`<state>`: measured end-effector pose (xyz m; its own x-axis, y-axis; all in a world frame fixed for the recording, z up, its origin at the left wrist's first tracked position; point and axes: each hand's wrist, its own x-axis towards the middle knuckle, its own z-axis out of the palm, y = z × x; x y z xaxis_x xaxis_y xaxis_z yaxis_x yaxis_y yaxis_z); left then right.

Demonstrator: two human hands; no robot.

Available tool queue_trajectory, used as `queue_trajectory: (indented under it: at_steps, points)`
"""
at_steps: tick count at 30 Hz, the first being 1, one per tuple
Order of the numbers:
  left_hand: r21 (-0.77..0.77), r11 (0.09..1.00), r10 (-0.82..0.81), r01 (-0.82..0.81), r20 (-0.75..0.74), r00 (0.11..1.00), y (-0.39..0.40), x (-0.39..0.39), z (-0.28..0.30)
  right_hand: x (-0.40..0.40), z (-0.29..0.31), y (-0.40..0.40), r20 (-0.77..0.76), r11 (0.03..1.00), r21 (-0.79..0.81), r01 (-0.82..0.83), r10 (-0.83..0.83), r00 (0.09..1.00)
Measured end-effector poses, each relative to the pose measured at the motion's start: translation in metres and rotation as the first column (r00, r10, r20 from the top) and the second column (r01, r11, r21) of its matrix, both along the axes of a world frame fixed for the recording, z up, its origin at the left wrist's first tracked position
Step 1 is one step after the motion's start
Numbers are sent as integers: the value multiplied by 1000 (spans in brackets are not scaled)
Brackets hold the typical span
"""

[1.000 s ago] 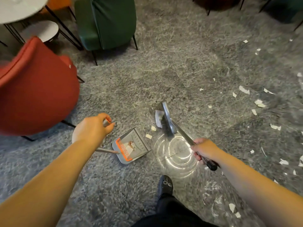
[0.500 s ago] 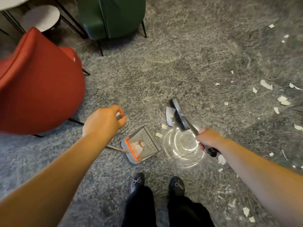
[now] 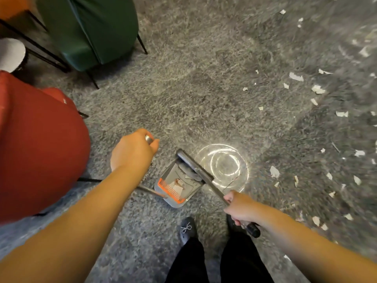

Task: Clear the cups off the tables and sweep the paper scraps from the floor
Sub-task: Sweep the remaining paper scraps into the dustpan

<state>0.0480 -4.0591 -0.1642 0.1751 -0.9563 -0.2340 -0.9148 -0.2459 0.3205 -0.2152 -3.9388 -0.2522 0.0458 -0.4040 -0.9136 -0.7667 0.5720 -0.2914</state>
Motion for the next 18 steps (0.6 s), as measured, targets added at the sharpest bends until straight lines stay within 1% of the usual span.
queue_trajectory:
  at_steps: [3, 6, 8, 10, 14, 18]
  points:
    - [-19, 1000, -17, 16, -56, 998, 1, -3, 0, 7, 13, 12, 90, 999, 13, 30, -31, 995]
    - [-32, 999, -46, 42, -128, 991, 2, -9, 0, 3, 27, 21, 144, 995, 9, 98, -98, 985]
    - [-35, 995, -95, 91, -146, 985, 4, -14, 2, -6, 36, 29, 170, 986, 8, 168, -167, 971]
    - [-31, 986, -166, 163, -128, 978, 5, -19, 4, -19, 43, 39, 196, 963, 17, 270, -268, 943]
    - [-36, 946, -324, 322, -87, 942, 0, -41, 13, -45, 55, 61, 261, 877, 28, 480, -470, 843]
    - [-93, 885, -462, 456, -68, 884, -8, -76, 25, -74, 56, 80, 269, 731, 7, 682, -658, 703]
